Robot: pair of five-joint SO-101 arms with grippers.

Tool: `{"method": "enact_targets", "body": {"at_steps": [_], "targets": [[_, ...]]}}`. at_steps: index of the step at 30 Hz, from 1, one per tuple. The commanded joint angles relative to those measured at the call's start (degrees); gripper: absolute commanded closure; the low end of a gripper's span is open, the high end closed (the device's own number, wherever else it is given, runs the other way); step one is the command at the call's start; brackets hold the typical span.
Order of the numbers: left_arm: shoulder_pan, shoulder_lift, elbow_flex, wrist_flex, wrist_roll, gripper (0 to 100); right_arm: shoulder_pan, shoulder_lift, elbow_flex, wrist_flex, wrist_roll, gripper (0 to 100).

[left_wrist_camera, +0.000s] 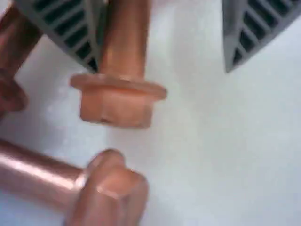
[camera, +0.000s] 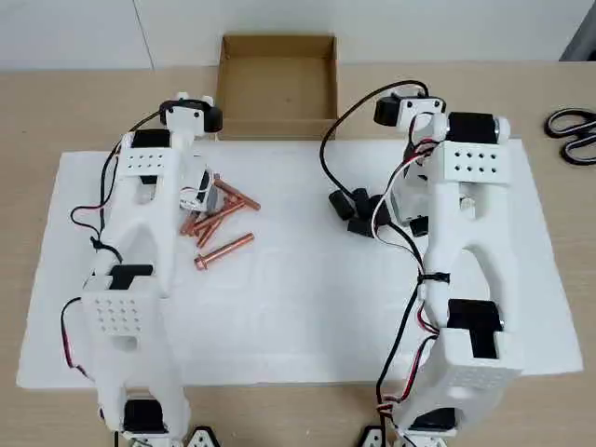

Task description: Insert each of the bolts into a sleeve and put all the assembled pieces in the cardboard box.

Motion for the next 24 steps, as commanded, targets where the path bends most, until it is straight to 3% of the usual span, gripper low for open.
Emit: {"method": "enact_targets", "body": {"at_steps": [1, 9, 24], "targets": [[0.18, 2.2, -4.0, -0.44, 0.0, 85, 0.48, -3.47, -2.64, 1.1, 0.35, 99.2], [0.44, 2.9, -5.93, -0.09, 0.09, 99, 0.48, -3.47, -2.29, 1.1, 0.35, 99.2], [0.62, 2.9, -25.36, 18.11, 0.09, 99, 0.48, -3.74, 0.7, 0.66, 0.35, 99.2]]}}
